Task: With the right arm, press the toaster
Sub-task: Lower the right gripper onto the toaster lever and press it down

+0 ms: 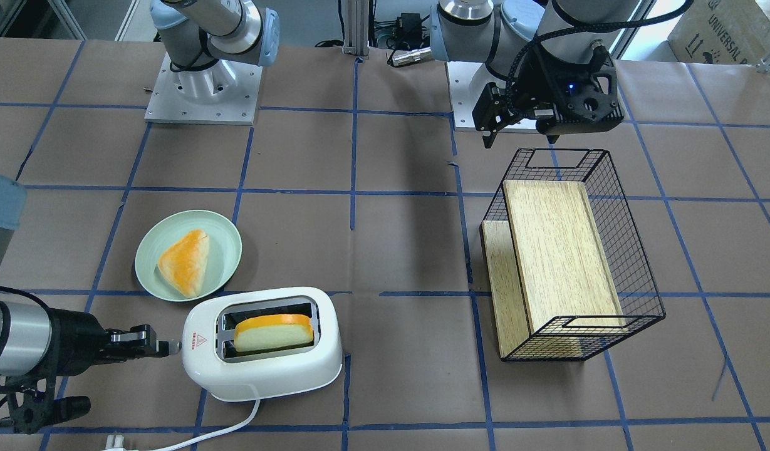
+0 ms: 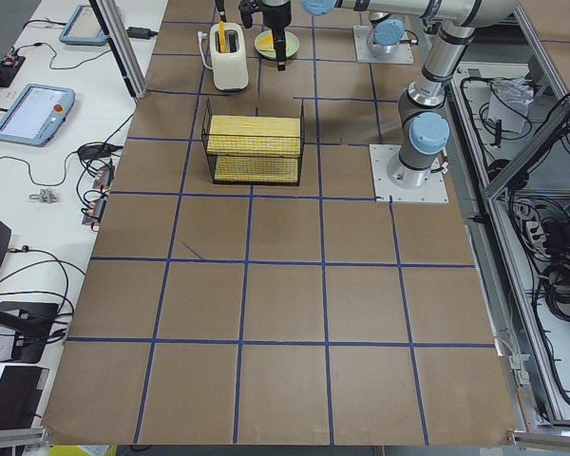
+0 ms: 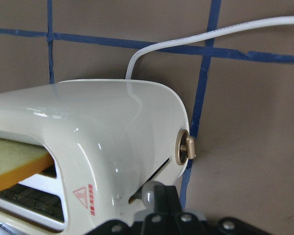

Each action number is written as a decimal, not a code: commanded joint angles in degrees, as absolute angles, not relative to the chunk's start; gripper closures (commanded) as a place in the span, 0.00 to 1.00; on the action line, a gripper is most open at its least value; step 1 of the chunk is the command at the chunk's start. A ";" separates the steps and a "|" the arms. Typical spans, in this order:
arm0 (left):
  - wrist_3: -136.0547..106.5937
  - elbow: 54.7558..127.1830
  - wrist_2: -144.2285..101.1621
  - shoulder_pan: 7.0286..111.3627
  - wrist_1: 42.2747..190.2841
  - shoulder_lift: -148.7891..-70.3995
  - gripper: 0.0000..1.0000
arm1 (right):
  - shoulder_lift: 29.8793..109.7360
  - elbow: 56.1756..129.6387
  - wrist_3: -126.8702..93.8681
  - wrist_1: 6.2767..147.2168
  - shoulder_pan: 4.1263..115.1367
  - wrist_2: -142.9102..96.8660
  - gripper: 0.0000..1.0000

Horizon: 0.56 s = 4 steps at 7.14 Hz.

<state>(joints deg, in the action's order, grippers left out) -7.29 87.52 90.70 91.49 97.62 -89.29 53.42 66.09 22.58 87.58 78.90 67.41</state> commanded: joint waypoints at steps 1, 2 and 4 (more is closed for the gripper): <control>-7.29 87.45 90.70 91.49 97.56 -89.30 0.00 | 52.48 66.09 22.59 87.54 79.01 67.32 0.96; -7.29 87.54 90.70 91.49 97.56 -89.30 0.00 | 52.30 66.09 22.76 87.54 79.01 67.32 0.96; -7.29 87.54 90.70 91.49 97.56 -89.30 0.00 | 51.42 66.09 22.85 87.54 78.93 67.24 0.96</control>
<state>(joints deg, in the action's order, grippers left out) -7.30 87.52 90.71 91.49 97.56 -89.30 51.83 66.09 22.76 87.54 79.00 67.27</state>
